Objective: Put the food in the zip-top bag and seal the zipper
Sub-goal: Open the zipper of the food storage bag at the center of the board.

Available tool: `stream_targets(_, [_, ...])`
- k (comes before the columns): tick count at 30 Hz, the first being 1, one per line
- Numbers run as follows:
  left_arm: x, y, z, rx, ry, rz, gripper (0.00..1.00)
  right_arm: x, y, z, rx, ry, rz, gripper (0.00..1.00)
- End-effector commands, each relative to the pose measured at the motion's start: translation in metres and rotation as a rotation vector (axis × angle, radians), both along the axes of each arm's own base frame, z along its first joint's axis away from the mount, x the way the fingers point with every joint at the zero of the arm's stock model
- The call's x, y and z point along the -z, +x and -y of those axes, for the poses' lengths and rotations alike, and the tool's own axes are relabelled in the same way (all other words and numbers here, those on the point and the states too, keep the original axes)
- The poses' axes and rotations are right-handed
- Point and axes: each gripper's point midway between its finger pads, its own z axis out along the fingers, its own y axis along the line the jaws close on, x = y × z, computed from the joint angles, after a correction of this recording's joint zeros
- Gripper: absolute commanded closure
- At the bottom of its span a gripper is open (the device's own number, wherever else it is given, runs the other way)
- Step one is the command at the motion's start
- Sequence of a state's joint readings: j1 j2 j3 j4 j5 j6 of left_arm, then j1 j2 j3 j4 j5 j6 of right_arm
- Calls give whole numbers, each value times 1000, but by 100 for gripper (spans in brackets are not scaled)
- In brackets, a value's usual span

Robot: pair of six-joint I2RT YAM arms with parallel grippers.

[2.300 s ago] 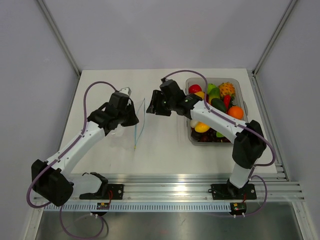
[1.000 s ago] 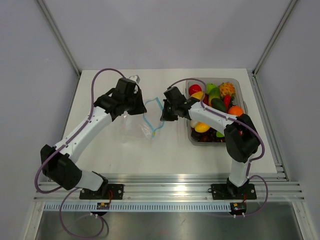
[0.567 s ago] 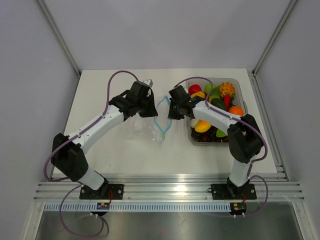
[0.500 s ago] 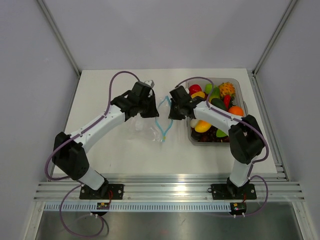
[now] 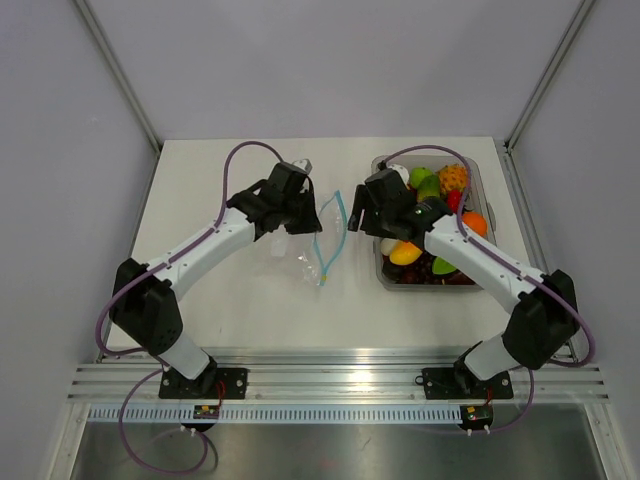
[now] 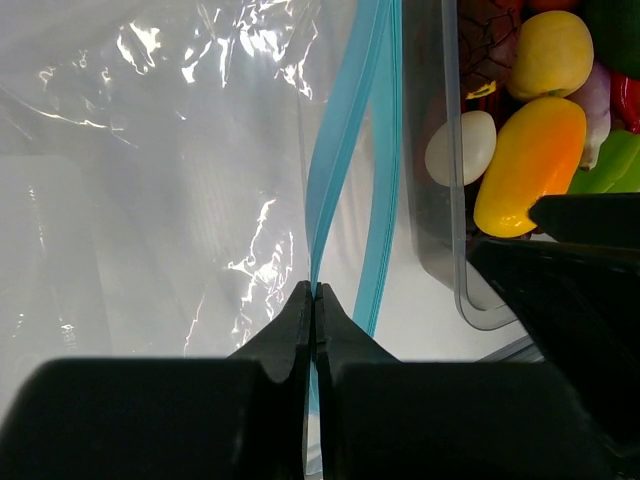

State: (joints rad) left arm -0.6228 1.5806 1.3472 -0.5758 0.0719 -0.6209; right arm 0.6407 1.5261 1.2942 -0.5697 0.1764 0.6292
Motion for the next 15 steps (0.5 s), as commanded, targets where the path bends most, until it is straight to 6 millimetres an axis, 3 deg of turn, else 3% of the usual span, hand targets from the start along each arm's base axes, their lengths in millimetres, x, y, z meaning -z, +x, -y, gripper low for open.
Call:
stream_targets(1, [-25, 14, 14, 1, -59, 67, 100, -14, -5, 44, 135, -68, 46, 24])
stream_targets(2, [-25, 13, 15, 2, -58, 66, 100, -6, -8, 55, 168, -75, 26, 18])
stream_targets(4, [-26, 14, 16, 0, -59, 69, 100, -4, -9, 79, 238, -46, 16, 16])
stream_targets(5, [-28, 14, 17, 2, -63, 71, 100, 10, -15, 88, 259, -37, -19, 14])
stream_targets(7, [-28, 13, 17, -1, -64, 73, 100, 8, -16, 99, 284, 36, -23, 14])
stream_targets(15, [-27, 11, 20, 12, -65, 70, 100, 34, -27, 124, 366, 77, -94, 9])
